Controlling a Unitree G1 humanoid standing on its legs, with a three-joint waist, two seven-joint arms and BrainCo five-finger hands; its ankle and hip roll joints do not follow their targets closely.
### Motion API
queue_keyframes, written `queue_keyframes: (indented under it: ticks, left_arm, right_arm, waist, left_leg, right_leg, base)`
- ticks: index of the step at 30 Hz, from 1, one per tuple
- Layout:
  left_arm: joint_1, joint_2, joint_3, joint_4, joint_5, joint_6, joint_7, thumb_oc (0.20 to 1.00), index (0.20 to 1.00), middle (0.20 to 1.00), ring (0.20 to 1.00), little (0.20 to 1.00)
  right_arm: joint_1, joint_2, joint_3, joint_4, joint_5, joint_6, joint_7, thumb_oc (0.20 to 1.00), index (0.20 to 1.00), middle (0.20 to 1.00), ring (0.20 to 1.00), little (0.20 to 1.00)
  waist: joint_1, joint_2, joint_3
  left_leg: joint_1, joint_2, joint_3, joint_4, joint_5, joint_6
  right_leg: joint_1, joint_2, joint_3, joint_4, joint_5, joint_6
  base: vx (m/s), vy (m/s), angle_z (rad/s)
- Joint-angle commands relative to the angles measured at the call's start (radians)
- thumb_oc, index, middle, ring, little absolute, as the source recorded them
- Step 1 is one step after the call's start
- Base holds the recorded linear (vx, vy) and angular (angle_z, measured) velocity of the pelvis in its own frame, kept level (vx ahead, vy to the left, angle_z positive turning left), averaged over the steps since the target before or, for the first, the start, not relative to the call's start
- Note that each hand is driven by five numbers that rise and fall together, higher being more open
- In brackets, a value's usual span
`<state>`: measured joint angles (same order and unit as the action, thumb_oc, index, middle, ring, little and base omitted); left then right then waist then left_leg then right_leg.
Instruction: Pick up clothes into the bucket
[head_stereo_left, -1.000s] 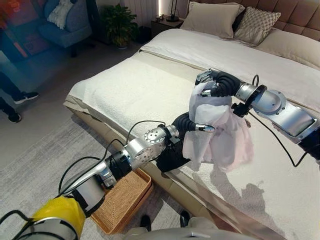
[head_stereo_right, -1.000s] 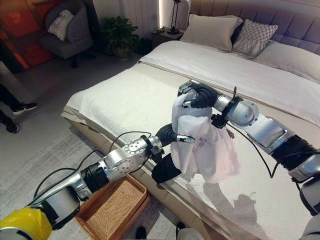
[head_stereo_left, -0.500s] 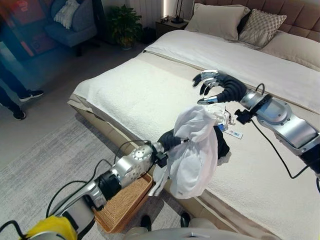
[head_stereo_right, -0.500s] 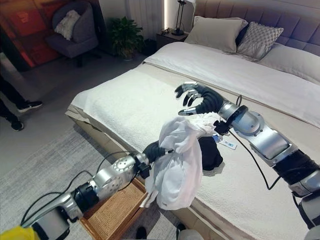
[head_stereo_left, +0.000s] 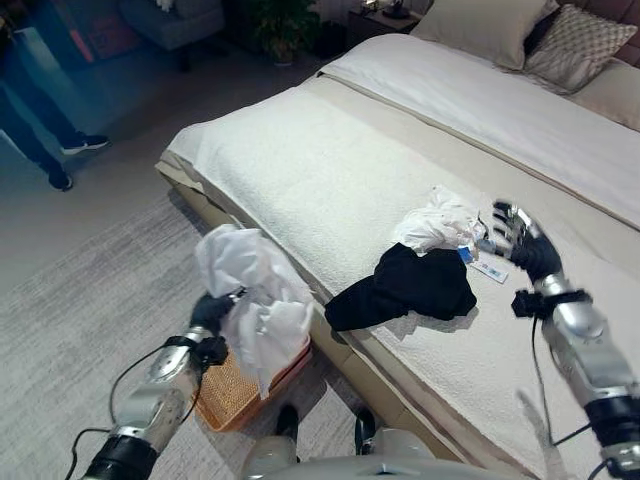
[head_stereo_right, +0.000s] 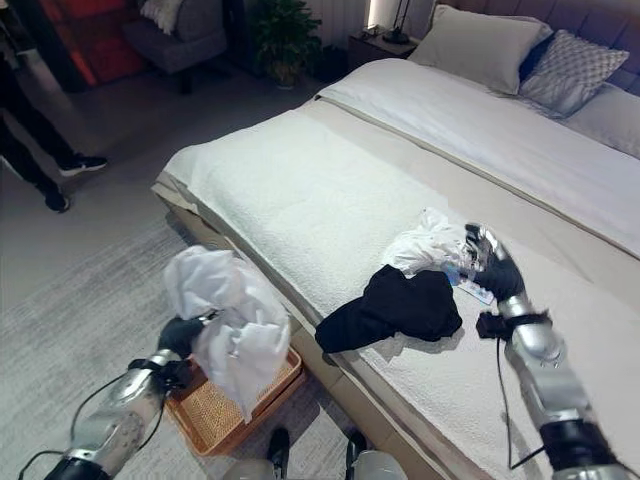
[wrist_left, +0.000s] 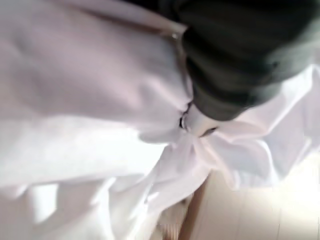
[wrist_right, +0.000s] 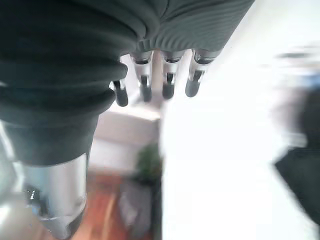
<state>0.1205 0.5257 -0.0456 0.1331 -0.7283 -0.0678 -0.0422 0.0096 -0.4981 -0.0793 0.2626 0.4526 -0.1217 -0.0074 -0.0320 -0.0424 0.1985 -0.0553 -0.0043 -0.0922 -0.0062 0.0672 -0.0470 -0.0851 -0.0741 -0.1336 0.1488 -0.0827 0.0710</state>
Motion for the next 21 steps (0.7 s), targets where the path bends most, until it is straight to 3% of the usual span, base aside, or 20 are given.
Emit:
queue_keyframes:
  ticks: [1, 5, 8, 11, 12, 14, 17, 21]
  left_arm:
    - [-0.041, 0.003, 0.087, -0.089, 0.079, -0.12, 0.053, 0.2, 0.2, 0.2, 0.2, 0.2]
    - [-0.038, -0.058, 0.189, -0.083, 0.124, -0.15, 0.122, 0.2, 0.2, 0.2, 0.2, 0.2]
    - [-0.056, -0.068, 0.225, -0.053, 0.173, -0.173, 0.166, 0.2, 0.2, 0.2, 0.2, 0.2]
    - [-0.079, -0.035, 0.234, 0.019, 0.295, -0.195, 0.256, 0.2, 0.2, 0.2, 0.2, 0.2]
    - [-0.11, 0.013, 0.221, 0.102, 0.422, -0.186, 0.32, 0.2, 0.2, 0.2, 0.2, 0.2]
    - [-0.129, 0.042, 0.209, 0.139, 0.47, -0.183, 0.35, 0.2, 0.2, 0.2, 0.2, 0.2]
    - [-0.246, 0.155, 0.145, 0.298, 0.601, -0.156, 0.449, 0.2, 0.2, 0.2, 0.2, 0.2]
    - [-0.34, 0.205, 0.092, 0.373, 0.637, -0.141, 0.502, 0.2, 0.2, 0.2, 0.2, 0.2]
  right_arm:
    - [-0.025, 0.011, -0.01, 0.045, -0.011, -0.04, -0.045, 1.0, 1.0, 1.0, 1.0, 1.0]
    - [0.02, 0.132, -0.031, 0.274, -0.055, -0.034, -0.096, 1.0, 1.0, 1.0, 1.0, 1.0]
    - [0.054, 0.157, -0.021, 0.366, -0.123, -0.03, -0.116, 1.0, 1.0, 1.0, 1.0, 1.0]
    - [0.072, 0.17, 0.008, 0.465, -0.172, -0.04, -0.149, 1.0, 1.0, 1.0, 1.0, 1.0]
    - [0.079, 0.16, 0.05, 0.494, -0.238, -0.043, -0.167, 1.0, 1.0, 1.0, 1.0, 1.0]
    - [0.077, 0.15, 0.064, 0.52, -0.263, -0.045, -0.183, 1.0, 1.0, 1.0, 1.0, 1.0]
    - [0.077, 0.13, 0.102, 0.538, -0.278, -0.064, -0.218, 1.0, 1.0, 1.0, 1.0, 1.0]
    - [0.083, 0.134, 0.12, 0.521, -0.261, -0.087, -0.237, 1.0, 1.0, 1.0, 1.0, 1.0]
  waist:
    - [0.013, -0.035, -0.008]
    - [0.006, -0.029, 0.035]
    - [-0.004, -0.024, 0.073]
    - [-0.016, -0.026, 0.12]
    - [-0.022, -0.032, 0.149]
    - [-0.025, -0.036, 0.162]
    - [-0.047, -0.069, 0.228]
    - [-0.06, -0.089, 0.274]
  left_leg:
    - [-0.053, -0.031, 0.008, 0.132, -0.111, 0.006]
    - [-0.101, -0.03, 0.01, 0.163, -0.111, 0.008]
    - [-0.14, -0.029, 0.012, 0.189, -0.109, 0.009]
    - [-0.188, -0.027, 0.016, 0.225, -0.108, 0.01]
    - [-0.221, -0.023, 0.018, 0.247, -0.106, 0.01]
    - [-0.235, -0.021, 0.02, 0.26, -0.11, 0.01]
    - [-0.329, -0.02, 0.022, 0.323, -0.107, 0.012]
    - [-0.411, -0.021, 0.022, 0.378, -0.11, 0.013]
  right_leg:
    - [0.022, -0.064, 0.032, -0.061, 0.072, 0.061]
    - [-0.027, -0.064, 0.034, -0.031, 0.071, 0.056]
    - [-0.069, -0.065, 0.036, -0.005, 0.074, 0.054]
    - [-0.122, -0.066, 0.046, 0.03, 0.078, 0.053]
    - [-0.157, -0.069, 0.053, 0.052, 0.079, 0.052]
    - [-0.171, -0.068, 0.053, 0.066, 0.074, 0.052]
    - [-0.261, -0.068, 0.059, 0.124, 0.071, 0.049]
    - [-0.334, -0.068, 0.062, 0.165, 0.069, 0.046]
  base:
    - [-0.05, 0.026, 0.05]
    - [-0.11, 0.035, 0.02]
    - [-0.11, 0.047, 0.06]
    - [-0.12, 0.054, -0.02]
    - [-0.1, 0.043, -0.04]
    - [-0.07, 0.029, -0.11]
    - [-0.12, 0.032, -0.07]
    - [-0.08, 0.025, -0.02]
